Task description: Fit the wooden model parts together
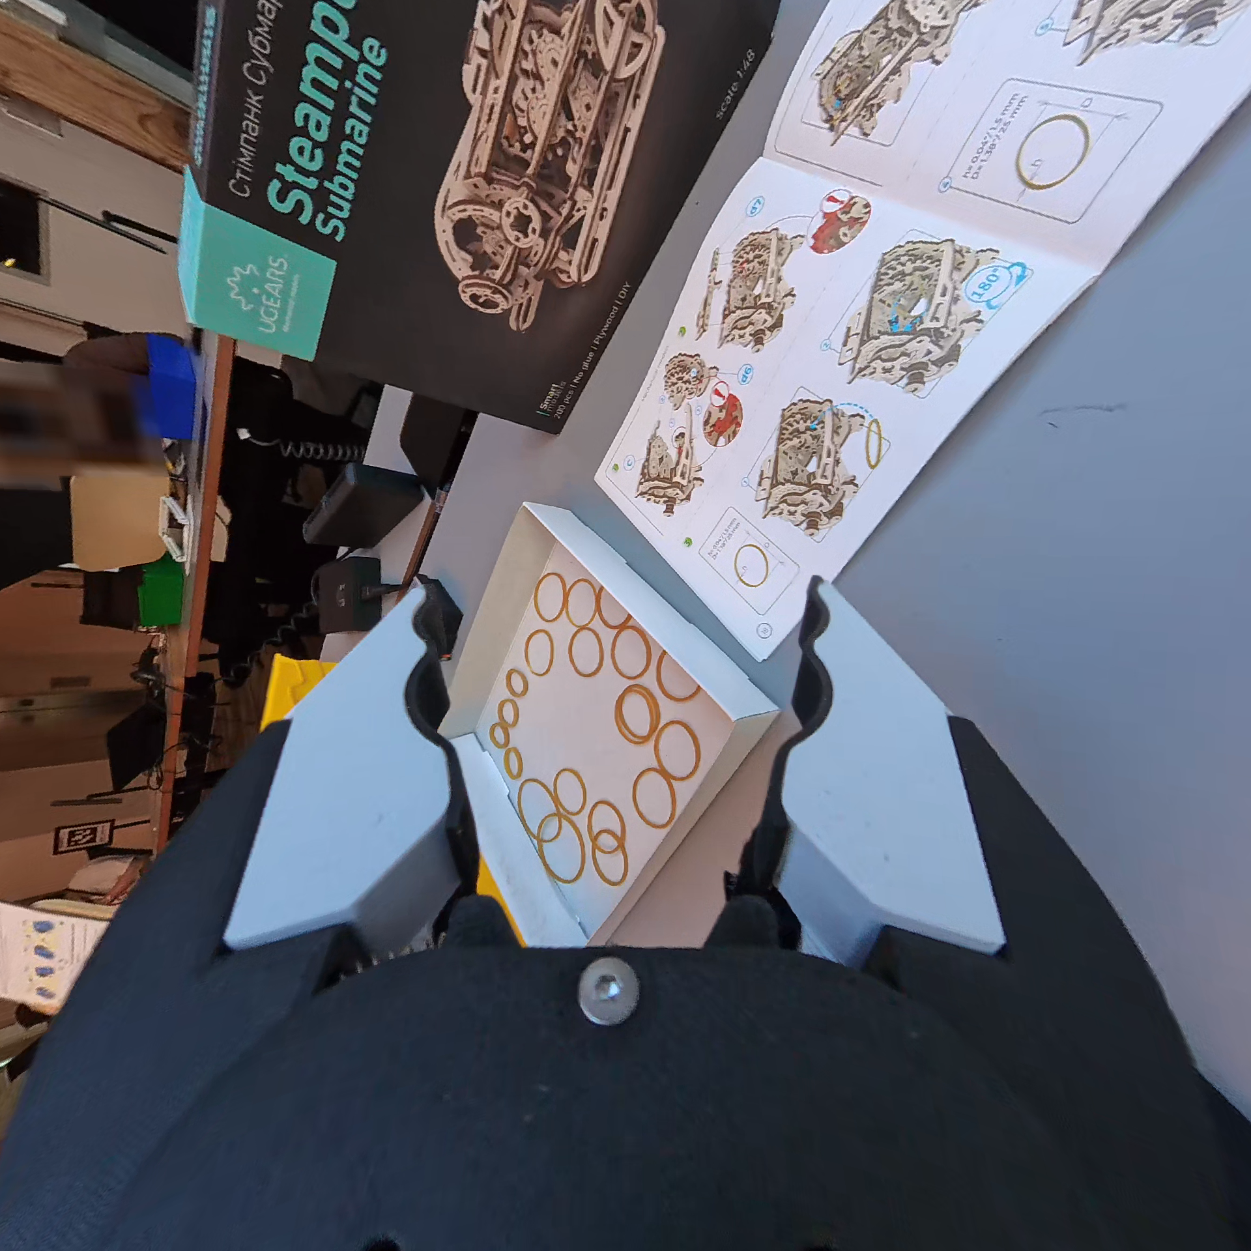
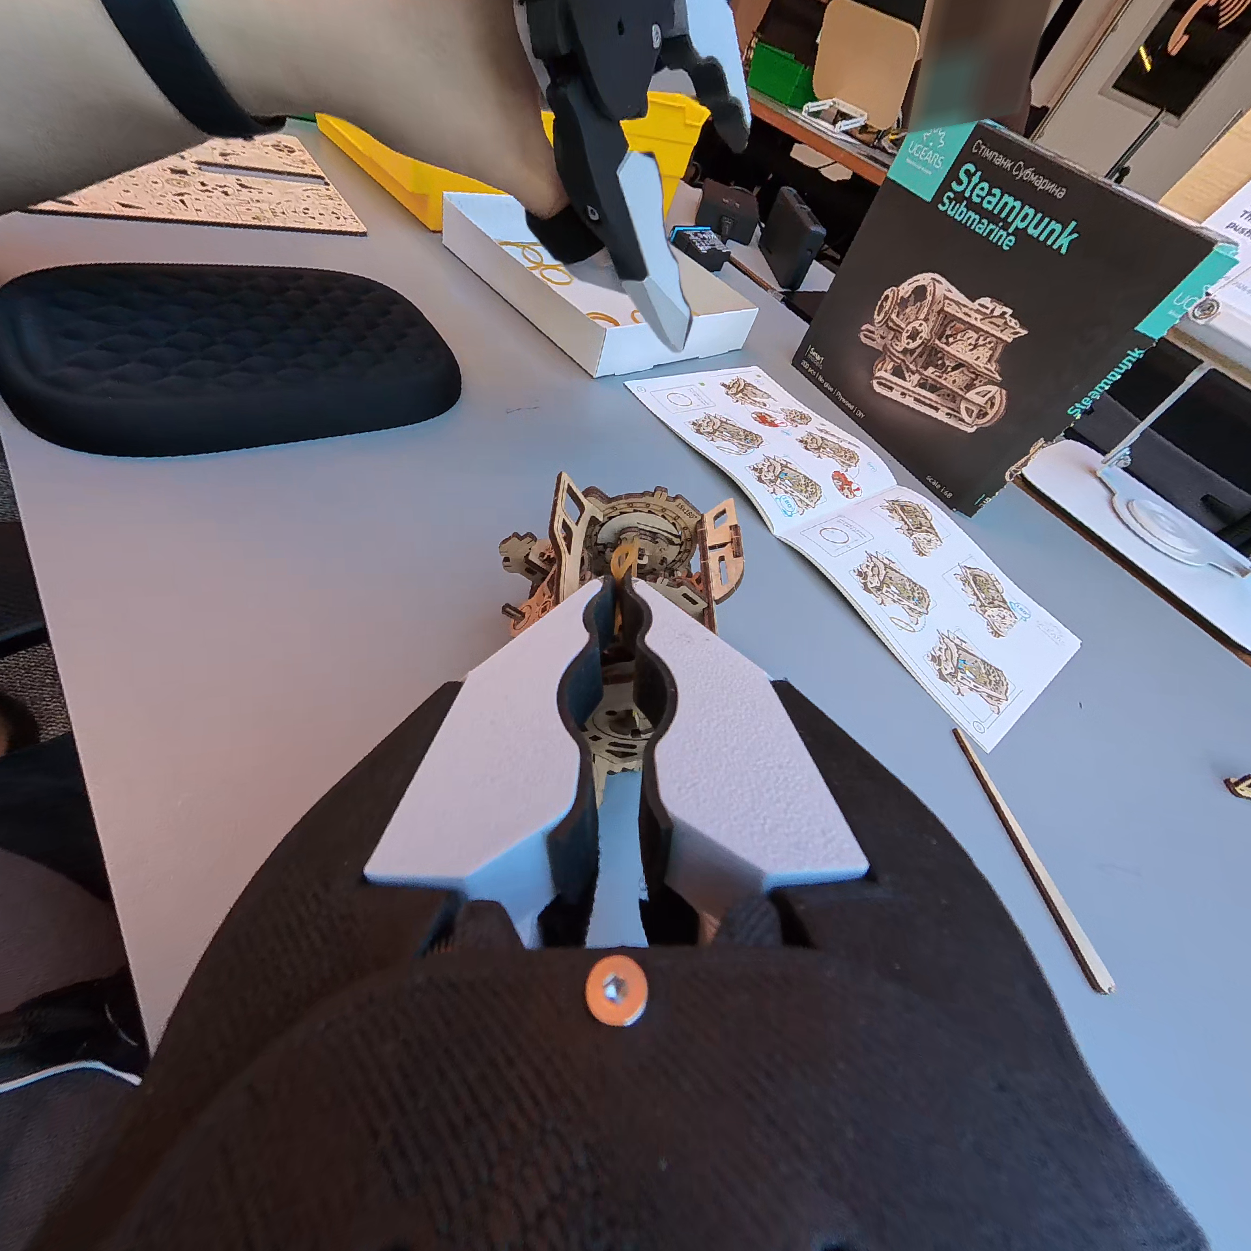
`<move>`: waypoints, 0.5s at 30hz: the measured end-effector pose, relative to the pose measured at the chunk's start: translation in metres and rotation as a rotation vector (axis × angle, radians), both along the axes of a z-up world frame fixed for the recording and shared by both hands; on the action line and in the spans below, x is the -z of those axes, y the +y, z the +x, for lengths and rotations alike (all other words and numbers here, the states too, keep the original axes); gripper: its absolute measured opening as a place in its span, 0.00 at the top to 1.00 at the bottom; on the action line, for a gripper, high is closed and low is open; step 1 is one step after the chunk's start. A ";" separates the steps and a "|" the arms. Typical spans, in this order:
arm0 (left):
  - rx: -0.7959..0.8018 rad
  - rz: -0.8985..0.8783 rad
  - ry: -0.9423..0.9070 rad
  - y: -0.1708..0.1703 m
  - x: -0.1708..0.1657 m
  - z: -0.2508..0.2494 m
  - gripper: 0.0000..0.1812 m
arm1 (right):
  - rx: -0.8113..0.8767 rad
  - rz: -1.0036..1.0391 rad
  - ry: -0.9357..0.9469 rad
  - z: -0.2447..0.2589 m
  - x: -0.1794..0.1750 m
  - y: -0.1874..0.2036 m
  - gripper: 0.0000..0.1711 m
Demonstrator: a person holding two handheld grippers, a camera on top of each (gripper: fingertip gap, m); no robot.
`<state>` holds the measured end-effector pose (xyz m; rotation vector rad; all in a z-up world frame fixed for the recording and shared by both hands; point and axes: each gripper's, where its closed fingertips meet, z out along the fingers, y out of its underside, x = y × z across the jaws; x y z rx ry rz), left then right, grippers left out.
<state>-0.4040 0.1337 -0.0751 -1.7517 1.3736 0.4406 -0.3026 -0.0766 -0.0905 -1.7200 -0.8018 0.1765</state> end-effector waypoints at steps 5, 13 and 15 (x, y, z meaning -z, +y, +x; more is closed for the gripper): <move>0.204 -0.449 -0.274 -0.035 0.030 0.032 0.48 | -0.004 0.003 -0.003 -0.001 0.001 0.001 1.00; 0.945 -0.912 -0.713 -0.148 -0.015 0.072 0.29 | -0.012 0.006 -0.009 -0.001 0.001 0.000 1.00; 1.017 -0.953 -0.644 -0.169 -0.006 0.079 0.29 | -0.016 0.004 -0.003 -0.002 0.001 0.000 1.00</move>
